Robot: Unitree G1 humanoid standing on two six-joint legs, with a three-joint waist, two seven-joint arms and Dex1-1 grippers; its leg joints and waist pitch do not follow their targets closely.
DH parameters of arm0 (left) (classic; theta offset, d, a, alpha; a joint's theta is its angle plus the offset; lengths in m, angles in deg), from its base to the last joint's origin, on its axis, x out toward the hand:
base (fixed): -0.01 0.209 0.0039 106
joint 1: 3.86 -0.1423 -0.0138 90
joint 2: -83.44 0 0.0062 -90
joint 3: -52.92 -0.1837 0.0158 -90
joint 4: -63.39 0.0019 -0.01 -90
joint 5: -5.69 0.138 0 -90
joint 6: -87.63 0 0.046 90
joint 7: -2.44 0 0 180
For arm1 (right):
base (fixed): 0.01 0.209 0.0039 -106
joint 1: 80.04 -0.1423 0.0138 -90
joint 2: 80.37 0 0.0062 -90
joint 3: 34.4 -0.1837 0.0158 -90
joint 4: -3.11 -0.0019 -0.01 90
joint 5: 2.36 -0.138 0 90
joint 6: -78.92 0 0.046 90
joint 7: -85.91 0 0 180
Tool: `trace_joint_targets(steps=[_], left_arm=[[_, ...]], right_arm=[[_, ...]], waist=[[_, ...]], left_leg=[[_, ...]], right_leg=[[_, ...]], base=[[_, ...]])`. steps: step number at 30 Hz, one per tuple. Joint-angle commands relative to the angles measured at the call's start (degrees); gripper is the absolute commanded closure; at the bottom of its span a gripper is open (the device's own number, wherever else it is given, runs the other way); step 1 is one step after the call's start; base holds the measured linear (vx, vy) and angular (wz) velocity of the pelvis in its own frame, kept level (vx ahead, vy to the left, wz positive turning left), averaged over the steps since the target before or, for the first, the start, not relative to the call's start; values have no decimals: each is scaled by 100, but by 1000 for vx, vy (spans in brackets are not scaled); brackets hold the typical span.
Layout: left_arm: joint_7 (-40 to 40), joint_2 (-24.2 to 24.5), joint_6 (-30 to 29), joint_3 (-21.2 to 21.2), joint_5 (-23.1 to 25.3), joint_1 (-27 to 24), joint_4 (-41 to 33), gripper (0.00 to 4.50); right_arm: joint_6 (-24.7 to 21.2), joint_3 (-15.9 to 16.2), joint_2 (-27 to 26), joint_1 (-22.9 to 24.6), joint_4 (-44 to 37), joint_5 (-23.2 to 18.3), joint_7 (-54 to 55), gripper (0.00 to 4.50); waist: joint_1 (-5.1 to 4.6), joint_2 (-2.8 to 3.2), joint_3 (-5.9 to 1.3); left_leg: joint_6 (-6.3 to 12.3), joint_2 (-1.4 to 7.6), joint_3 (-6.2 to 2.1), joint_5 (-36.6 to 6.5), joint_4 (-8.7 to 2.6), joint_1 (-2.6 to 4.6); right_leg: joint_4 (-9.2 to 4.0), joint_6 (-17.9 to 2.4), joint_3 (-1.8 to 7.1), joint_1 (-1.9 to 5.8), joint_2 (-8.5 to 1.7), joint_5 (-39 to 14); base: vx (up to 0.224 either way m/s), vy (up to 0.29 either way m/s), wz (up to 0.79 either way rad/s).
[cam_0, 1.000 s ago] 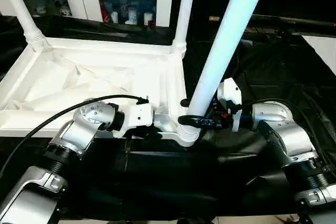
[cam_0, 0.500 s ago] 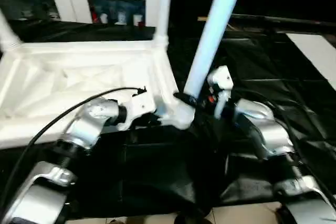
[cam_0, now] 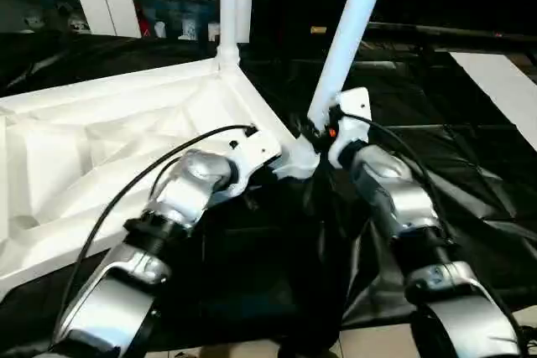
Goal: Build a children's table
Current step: Insert table leg to table base
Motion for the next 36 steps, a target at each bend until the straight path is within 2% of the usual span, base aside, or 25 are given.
trace_joint_targets(steps=[1,5,9,10,11,13,15,16,17,19,20,22,23,24,26,27,28,29,30,31,32,36], left_arm=[[-303,65,-379,-106,333,-152,446,450],[-292,103,-329,-122,300,-153,423,450],[-237,130,-208,-141,250,-165,419,450],[-208,142,-190,-145,229,-175,386,450],[-164,172,-152,-167,216,-180,347,450],[-132,203,-128,-188,220,-177,329,450],[-99,227,-139,-197,220,-182,277,450],[-72,240,-148,-198,210,-184,240,450],[3,275,-137,-195,181,-182,180,450],[63,311,-76,-207,171,-181,154,450],[91,328,-40,-213,168,-183,144,450],[140,372,56,-226,164,-186,119,450],[177,405,110,-236,164,-194,89,450],[300,489,381,-281,150,-224,24,450],[369,521,428,-290,120,-250,-22,450],[578,631,710,-349,74,-326,-154,450],[689,692,763,-370,46,-372,-237,450],[727,728,803,-384,46,-394,-277,450],[886,844,944,-399,4,-477,-438,450],[886,844,944,-399,4,-477,-438,450],[1020,923,1266,-388,-58,-538,-543,450],[1550,1086,1906,-356,-383,-732,-841,450]], right_arm=[[-507,24,13,421,1024,268,292,270],[-381,17,-25,339,1034,272,222,270],[-223,-76,-72,288,941,115,-31,270],[-201,-86,-68,283,878,75,-111,270],[-141,-123,-40,248,781,19,-204,235],[-103,-166,-7,204,715,-32,-274,200],[-88,-179,24,185,658,-63,-347,192],[-68,-186,51,170,614,-82,-402,180],[-57,-206,127,131,467,-139,-595,180],[-51,-208,182,108,372,-162,-756,180],[-50,-207,210,102,318,-173,-821,168],[-59,-223,265,90,199,-212,-980,168],[-68,-226,302,98,101,-254,-1099,144],[-97,-228,386,130,-107,-316,-1294,137],[-121,-220,429,161,-215,-365,-1440,128],[-196,-139,573,264,-503,-453,-1825,128],[-240,-69,676,330,-664,-480,-2043,110],[-257,-27,741,373,-758,-491,-2178,97],[-260,130,996,543,-1078,-514,-2673,97],[-260,130,996,543,-1078,-514,-2673,97],[-234,254,1209,692,-1321,-557,-3083,97],[-160,516,1692,1008,-1709,-631,-4030,97]], waist=[[-6,113,-39],[-16,102,-31],[-10,89,-41],[-7,93,-46],[-3,98,-47],[2,102,-62],[13,110,-105],[51,119,-139],[37,93,-150],[52,83,-141],[61,104,-129],[78,115,-144],[82,109,-144],[101,109,-147],[104,112,-151],[96,110,-154],[99,120,-159],[99,120,-159],[91,116,-173],[101,114,-172],[100,110,-182],[139,79,-198]], left_leg=[[-103,442,-318,-2642,-599,37],[-93,442,-330,-2734,-603,31],[-51,452,-322,-2633,-609,18],[-41,456,-312,-2568,-607,16],[-32,461,-306,-2484,-611,2],[-13,468,-288,-2321,-607,-2],[22,467,-244,-1974,-575,-13],[94,480,-221,-1444,-553,-55],[217,472,-181,-1067,-517,-54],[385,448,-132,-929,-469,-47],[520,438,-135,-783,-461,-115],[582,453,-122,-580,-443,-100],[603,448,-119,-505,-439,-106],[681,443,-112,-362,-422,-111],[752,453,-107,-210,-408,-115],[783,451,-106,-162,-405,-116],[870,464,-110,0,-388,-124],[870,464,-110,0,-388,-124],[960,463,-99,109,-363,-106],[991,463,-94,145,-356,-105],[1031,469,-90,188,-349,-99],[1102,464,-73,197,-316,-89]], right_leg=[[-504,-749,278,-67,-510,-2916],[-520,-677,284,-81,-520,-3086],[-526,-666,297,-82,-528,-3027],[-519,-699,302,-77,-527,-2922],[-507,-747,304,-65,-527,-2786],[-483,-835,308,-45,-522,-2502],[-434,-1041,312,-3,-512,-1923],[-351,-1219,305,69,-520,-1131],[-299,-1386,277,90,-483,-578],[-298,-1487,286,84,-495,-468],[-302,-1556,286,131,-525,-598],[-279,-1593,279,135,-520,-482],[-268,-1607,274,145,-509,-411],[-242,-1643,266,155,-501,-247],[-208,-1682,260,165,-500,-67],[-200,-1702,256,173,-492,-17],[-158,-1732,248,190,-497,237],[-158,-1732,248,190,-497,237],[-132,-1781,238,196,-476,434],[-125,-1779,240,201,-480,497],[-114,-1824,238,198,-484,553],[-100,-1839,237,197,-472,470]], base=[[0,0,0],[0,0,0],[0,0,0],[0,0,0],[0,0,0],[0,0,0],[0,0,0],[0,0,0],[0,0,0],[0,0,0],[0,0,0],[0,0,0],[0,0,0],[0,0,0],[0,0,0],[0,0,0],[0,0,0],[0,0,0],[0,0,0],[0,0,0],[0,0,0],[0,0,0]])
